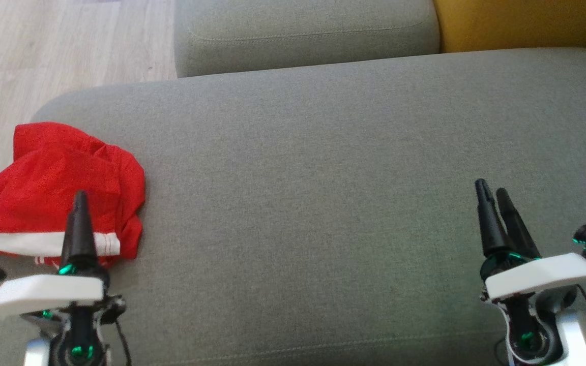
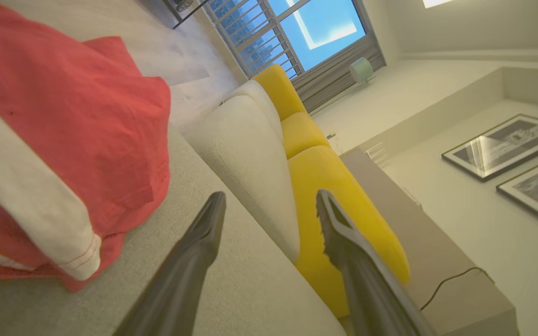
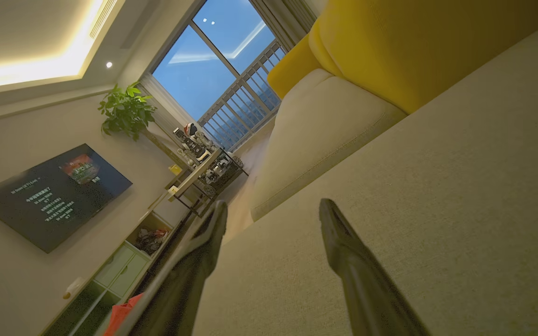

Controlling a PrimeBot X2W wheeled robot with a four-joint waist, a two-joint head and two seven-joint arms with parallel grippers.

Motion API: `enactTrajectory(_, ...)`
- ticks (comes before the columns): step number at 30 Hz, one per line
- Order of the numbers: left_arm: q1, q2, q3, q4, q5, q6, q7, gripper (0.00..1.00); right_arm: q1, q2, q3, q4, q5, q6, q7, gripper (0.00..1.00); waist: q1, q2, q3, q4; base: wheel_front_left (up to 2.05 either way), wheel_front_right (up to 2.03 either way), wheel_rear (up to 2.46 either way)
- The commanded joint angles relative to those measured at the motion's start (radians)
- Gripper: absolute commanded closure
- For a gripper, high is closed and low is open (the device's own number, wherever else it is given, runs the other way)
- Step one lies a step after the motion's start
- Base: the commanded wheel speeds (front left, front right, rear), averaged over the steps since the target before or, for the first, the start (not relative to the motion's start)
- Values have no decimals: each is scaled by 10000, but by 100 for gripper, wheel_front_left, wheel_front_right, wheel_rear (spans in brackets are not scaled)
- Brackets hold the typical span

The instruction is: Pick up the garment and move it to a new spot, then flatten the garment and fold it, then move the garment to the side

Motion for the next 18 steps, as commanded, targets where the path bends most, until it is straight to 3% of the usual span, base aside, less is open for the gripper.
enactTrajectory(1,-454,124,62,-520,385,7,-103,0,-549,-99,166,-491,-342,-1,-149,0,-1,0,-1,-4,0,0,0)
enactTrajectory(10,-351,219,-881,-949,2878,472,-370,0,-487,-105,290,-614,-1685,-1,-414,0,-1,0,-36,-38,0,0,0)
enactTrajectory(18,-255,887,-2068,-838,4523,1541,-607,0,-540,-113,690,-803,-3145,-1,-649,0,-1,0,-75,-60,0,0,0)
